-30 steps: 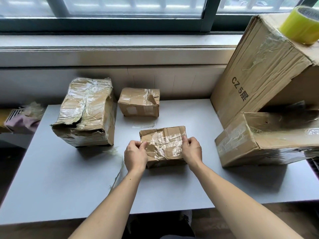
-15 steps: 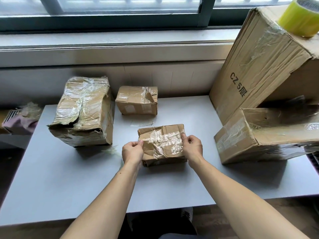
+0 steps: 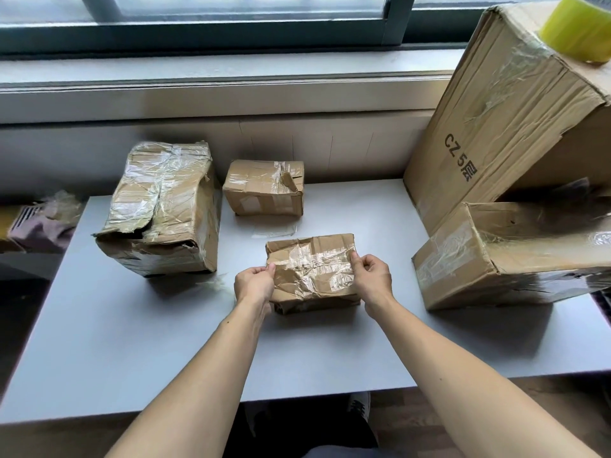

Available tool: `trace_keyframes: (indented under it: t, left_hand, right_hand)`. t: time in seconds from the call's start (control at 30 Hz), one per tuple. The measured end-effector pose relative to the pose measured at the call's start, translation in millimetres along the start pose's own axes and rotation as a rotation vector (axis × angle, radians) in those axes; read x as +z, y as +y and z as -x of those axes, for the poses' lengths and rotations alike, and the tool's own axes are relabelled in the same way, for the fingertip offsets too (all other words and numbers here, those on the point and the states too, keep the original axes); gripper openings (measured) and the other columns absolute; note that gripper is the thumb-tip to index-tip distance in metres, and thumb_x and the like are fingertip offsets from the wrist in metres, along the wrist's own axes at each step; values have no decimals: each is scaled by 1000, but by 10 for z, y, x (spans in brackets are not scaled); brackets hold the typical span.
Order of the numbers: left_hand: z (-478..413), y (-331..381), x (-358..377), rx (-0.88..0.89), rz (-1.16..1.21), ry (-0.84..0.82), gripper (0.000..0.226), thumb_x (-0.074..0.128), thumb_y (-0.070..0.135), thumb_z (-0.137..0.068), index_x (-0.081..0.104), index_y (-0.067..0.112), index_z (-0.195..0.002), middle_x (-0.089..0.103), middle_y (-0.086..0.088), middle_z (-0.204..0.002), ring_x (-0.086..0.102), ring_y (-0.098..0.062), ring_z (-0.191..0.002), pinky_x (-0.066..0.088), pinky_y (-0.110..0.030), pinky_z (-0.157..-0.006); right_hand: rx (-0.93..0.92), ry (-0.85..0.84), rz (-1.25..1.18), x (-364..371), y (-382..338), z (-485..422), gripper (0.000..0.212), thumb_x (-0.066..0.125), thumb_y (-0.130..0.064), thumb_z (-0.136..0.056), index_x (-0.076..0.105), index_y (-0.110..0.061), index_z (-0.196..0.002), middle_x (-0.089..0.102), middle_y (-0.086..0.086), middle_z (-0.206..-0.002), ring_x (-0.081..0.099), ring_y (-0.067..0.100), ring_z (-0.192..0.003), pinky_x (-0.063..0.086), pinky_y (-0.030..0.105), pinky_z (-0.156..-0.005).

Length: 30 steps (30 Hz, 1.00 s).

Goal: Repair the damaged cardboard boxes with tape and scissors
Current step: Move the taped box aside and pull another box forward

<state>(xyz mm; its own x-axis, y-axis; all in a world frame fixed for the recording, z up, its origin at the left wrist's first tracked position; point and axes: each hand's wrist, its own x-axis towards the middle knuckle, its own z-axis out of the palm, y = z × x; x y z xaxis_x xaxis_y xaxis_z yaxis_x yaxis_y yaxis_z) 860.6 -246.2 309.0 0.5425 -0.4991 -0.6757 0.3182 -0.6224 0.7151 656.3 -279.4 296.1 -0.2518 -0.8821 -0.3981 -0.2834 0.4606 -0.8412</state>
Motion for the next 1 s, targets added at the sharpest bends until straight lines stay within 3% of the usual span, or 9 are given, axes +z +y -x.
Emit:
trace_keyframes:
  t: [0.1, 0.23, 0.37, 0.43, 0.57, 0.67, 0.77, 0.9, 1.0]
  left_hand:
    - [35, 17, -40, -9, 28, -83, 14, 69, 16, -91, 66, 6, -81, 74, -17, -87, 73, -36, -79, 60, -54, -78]
    - [73, 150, -85, -43, 57, -119, 11, 68, 11, -92, 67, 1, -89, 72, -12, -79, 69, -21, -54, 61, -36, -64]
    - [55, 406, -161, -111, 41, -172, 7, 64, 2, -93, 62, -3, -98, 67, -11, -79, 66, -18, -46, 57, -35, -49]
    - [42, 511, -181, -137, 10, -199, 1, 61, -1, -94, 60, -1, -94, 67, -10, -78, 65, -18, -46, 54, -32, -41]
    - [41, 633, -198, -152, -10, -242, 12, 60, -1, -94, 60, 0, -83, 67, -6, -62, 64, -19, -57, 54, -29, -40]
    - [4, 611, -198, -137, 21, -265, 9, 65, 5, -93, 64, -3, -93, 70, -11, -79, 68, -21, -61, 58, -30, -46]
    - [-44, 500, -205, -99, 40, -269, 12, 68, 9, -91, 66, -2, -93, 71, -12, -82, 69, -19, -56, 59, -30, -50]
    - [-47, 327, -205, -97, 36, -289, 6, 66, 6, -92, 67, 1, -90, 70, -9, -82, 69, -15, -60, 55, -24, -45]
    - [5, 306, -226, -89, -27, -311, 14, 64, 1, -92, 56, 7, -83, 68, -9, -83, 65, -19, -70, 53, -22, -42]
  right_hand:
    - [24, -6, -29, 1, 13, -23, 43, 62, -40, -97, 46, -15, -67, 36, -2, -58, 34, 18, -62, 30, 31, -59]
    - [93, 14, -42, 20, -20, -5, 43, 65, -42, -93, 51, -15, -63, 50, 3, -61, 47, 22, -64, 39, 35, -61]
    - [161, 28, 7, -26, -270, -22, 36, 69, -41, -84, 60, -13, -63, 63, 5, -65, 59, 27, -67, 47, 33, -64]
    - [184, 18, 3, -51, -379, -31, 30, 71, -40, -77, 59, -15, -65, 61, 4, -65, 58, 25, -64, 45, 31, -62]
    - [238, 8, -43, -72, -475, -4, 30, 73, -34, -73, 51, -17, -63, 56, 4, -64, 54, 24, -62, 43, 31, -61]
    - [219, 10, -73, -81, -497, 16, 38, 70, -31, -86, 48, -15, -59, 54, 3, -63, 52, 24, -62, 41, 30, -60]
    - [172, -2, 11, -64, -470, 52, 38, 62, -29, -95, 50, -14, -62, 52, 2, -64, 49, 23, -65, 35, 28, -55]
    - [158, -48, 121, -55, -432, 89, 27, 56, -20, -94, 66, -9, -72, 61, 4, -70, 52, 22, -68, 39, 28, -59]
    - [160, -65, 253, -101, -448, 145, 26, 49, -13, -90, 64, -13, -69, 61, 6, -71, 53, 24, -68, 39, 28, -58]
